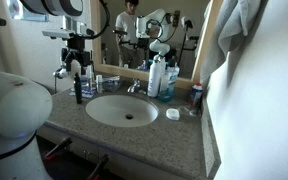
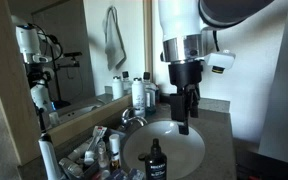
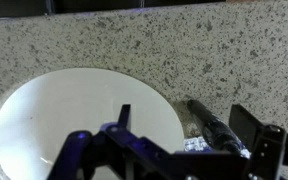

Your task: Push down the top of the black bottle

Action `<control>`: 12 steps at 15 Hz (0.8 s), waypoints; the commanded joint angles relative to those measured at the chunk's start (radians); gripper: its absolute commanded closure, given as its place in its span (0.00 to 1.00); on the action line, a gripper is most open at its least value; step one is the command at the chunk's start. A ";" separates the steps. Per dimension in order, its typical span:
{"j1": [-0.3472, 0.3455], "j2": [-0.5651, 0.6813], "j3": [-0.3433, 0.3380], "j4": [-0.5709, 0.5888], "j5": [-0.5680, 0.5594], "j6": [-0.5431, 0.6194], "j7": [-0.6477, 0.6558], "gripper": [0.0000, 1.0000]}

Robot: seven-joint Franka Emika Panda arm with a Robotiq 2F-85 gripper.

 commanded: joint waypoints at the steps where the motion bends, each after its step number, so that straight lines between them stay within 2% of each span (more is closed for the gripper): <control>1: 0.007 0.001 -0.007 0.001 -0.003 -0.001 0.003 0.00; 6: 0.014 0.037 -0.001 0.034 -0.016 0.007 -0.026 0.00; 12: 0.041 0.126 0.000 0.136 -0.057 0.000 -0.126 0.00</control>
